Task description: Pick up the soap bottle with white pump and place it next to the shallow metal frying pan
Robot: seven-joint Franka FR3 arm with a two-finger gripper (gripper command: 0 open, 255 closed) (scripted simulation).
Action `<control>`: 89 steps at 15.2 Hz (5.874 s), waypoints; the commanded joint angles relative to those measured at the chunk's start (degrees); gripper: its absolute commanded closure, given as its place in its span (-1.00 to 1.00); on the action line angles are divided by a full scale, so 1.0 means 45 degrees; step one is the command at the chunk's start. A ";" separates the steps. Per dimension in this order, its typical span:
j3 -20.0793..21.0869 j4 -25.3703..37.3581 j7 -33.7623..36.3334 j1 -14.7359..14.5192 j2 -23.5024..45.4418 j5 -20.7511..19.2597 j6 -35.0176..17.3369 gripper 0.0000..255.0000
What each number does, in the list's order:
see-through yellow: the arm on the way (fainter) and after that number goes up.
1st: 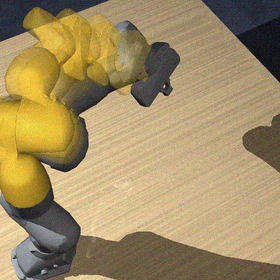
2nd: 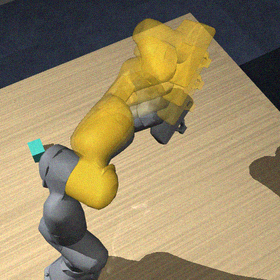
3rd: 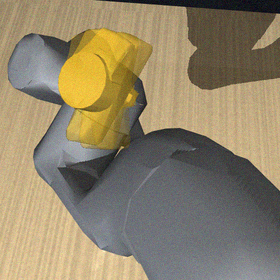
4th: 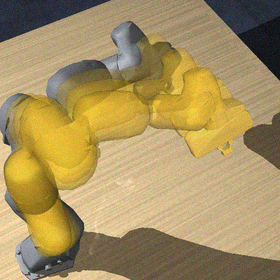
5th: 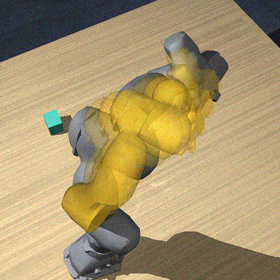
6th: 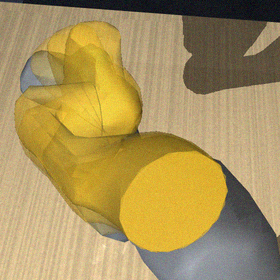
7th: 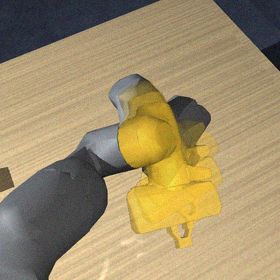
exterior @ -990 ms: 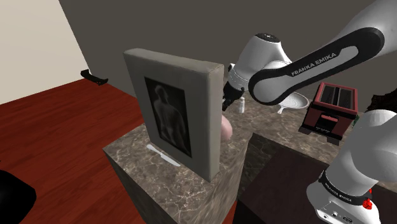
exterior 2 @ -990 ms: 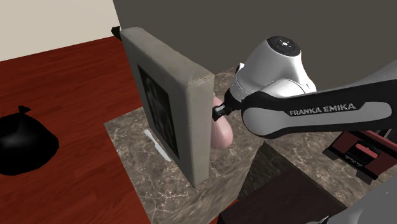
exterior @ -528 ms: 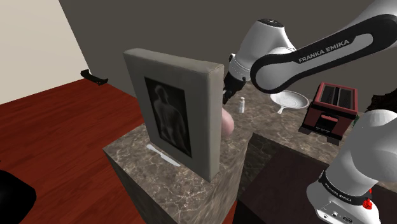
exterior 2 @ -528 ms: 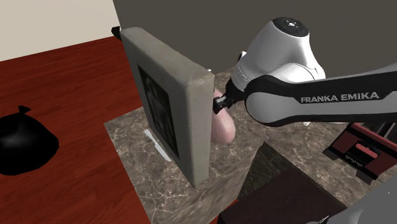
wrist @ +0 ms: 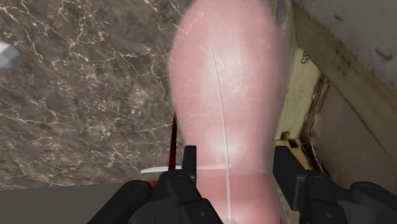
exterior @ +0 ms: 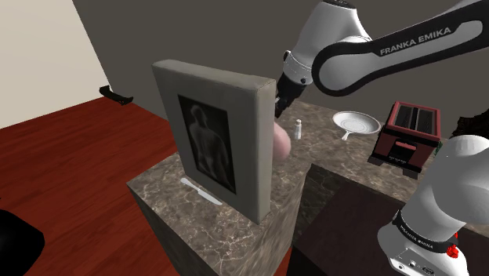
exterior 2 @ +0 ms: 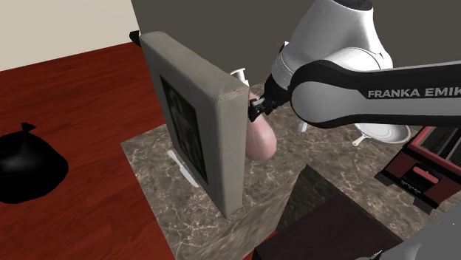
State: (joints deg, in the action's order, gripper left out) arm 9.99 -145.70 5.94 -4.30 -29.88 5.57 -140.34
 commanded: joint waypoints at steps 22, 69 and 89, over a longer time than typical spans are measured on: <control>-0.0254 0.3639 0.0033 0.0120 -0.0427 -0.0201 0.4047 1.00; -0.7531 0.5606 -0.7784 0.1555 -0.1763 -0.1389 0.7760 1.00; -0.7972 0.1782 -0.8256 0.1911 -0.2409 -0.1714 0.4606 1.00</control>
State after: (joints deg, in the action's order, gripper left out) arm -25.75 -136.98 -31.09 4.28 -40.70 -2.11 -118.82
